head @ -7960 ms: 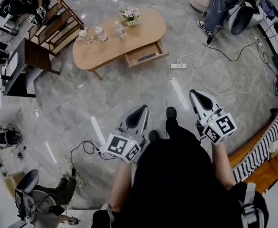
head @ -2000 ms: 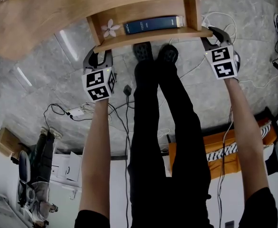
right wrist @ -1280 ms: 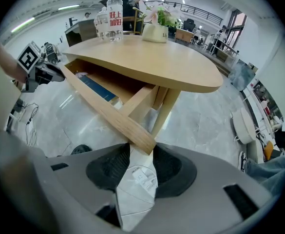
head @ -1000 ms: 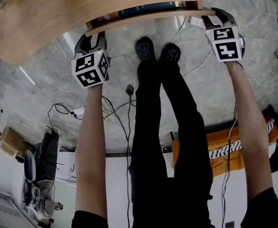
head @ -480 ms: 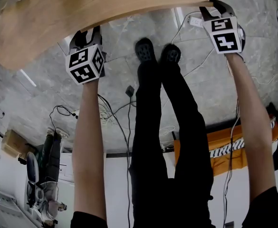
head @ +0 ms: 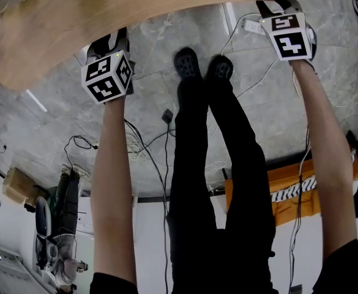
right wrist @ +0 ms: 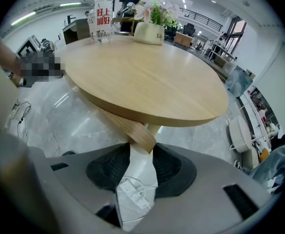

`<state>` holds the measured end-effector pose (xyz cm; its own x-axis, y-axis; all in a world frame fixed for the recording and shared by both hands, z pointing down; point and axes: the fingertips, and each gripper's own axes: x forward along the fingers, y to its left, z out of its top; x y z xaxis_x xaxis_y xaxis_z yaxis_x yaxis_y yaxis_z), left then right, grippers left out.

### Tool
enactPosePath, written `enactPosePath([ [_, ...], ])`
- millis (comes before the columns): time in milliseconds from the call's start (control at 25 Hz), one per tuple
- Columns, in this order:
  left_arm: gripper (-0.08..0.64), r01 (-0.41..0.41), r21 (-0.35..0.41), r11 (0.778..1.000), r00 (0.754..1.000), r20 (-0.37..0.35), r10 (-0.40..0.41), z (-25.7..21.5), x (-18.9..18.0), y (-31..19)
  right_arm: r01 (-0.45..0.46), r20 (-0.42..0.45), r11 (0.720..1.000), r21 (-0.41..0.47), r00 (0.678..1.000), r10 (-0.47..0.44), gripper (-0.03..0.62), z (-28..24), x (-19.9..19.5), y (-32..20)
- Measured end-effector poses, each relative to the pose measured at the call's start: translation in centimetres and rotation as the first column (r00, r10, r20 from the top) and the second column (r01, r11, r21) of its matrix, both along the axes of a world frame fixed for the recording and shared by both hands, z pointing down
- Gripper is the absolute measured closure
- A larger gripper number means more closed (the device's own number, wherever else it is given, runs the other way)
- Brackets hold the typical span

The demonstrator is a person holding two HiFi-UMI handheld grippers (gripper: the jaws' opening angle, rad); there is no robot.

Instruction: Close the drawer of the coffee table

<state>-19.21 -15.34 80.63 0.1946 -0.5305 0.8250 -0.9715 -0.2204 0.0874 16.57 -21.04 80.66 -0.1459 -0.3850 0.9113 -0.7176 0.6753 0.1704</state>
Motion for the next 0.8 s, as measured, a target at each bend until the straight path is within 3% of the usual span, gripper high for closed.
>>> enactPosePath([
  [400, 0.402, 0.031, -0.021, 0.999, 0.999, -0.014, -0.031, 0.4, -0.2, 0.3, 0.005, -0.034, 0.999, 0.037, 0.999, -0.004, 0.446, 0.2, 0.1, 0.2],
  [800, 0.382, 0.043, -0.034, 0.998, 0.999, -0.009, -0.044, -6.2, 2.9, 6.8, -0.027, -0.047, 0.999, 0.035, 0.998, 0.029, 0.446, -6.4, 5.0, 7.3],
])
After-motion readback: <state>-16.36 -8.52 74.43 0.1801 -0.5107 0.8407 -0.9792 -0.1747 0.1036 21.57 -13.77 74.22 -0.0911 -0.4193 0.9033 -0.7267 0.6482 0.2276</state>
